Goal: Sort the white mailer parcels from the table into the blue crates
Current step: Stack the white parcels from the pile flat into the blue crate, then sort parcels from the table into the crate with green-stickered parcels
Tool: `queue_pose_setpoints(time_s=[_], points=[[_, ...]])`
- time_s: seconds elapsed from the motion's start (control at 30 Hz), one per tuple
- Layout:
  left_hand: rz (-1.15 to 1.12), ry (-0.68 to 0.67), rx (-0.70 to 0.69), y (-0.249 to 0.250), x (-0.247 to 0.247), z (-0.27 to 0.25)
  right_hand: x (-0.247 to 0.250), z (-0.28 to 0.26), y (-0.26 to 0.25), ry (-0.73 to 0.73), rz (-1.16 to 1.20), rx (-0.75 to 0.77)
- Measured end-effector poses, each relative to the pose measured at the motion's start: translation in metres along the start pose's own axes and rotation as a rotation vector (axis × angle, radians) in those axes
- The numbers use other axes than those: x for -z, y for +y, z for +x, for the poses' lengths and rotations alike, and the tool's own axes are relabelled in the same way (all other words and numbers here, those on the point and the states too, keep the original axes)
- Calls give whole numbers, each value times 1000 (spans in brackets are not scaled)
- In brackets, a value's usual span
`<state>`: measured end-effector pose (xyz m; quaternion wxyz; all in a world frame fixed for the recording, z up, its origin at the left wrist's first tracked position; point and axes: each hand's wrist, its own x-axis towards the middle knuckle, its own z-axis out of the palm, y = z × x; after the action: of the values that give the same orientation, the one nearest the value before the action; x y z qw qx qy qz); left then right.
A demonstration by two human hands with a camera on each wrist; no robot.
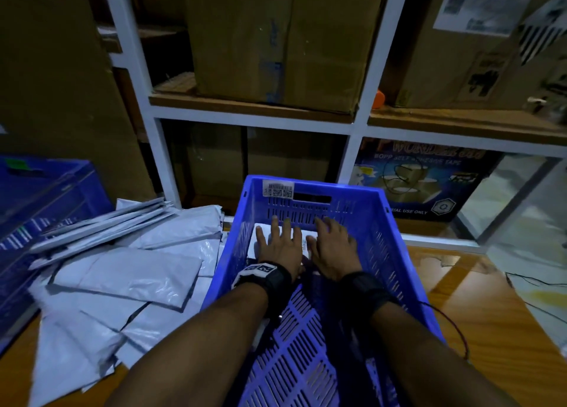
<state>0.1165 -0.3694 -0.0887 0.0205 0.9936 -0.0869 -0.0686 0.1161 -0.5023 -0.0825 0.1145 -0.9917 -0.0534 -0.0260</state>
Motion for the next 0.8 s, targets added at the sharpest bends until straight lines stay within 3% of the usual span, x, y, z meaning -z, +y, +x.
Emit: queue_pose_setpoints(time_s=[0.17,0.33,0.53,0.8], points=[[-3,283,-33,14,75,-20,68,-2,-16,295,4,140],[56,432,-97,-2,136,-52,119,-10,-38,430,-38,302],[120,554,-116,-77,175,-108,161,-30,-110,286,-101,469],[174,579,-80,-220,153,-161,179,-36,-253,158,-247,645]])
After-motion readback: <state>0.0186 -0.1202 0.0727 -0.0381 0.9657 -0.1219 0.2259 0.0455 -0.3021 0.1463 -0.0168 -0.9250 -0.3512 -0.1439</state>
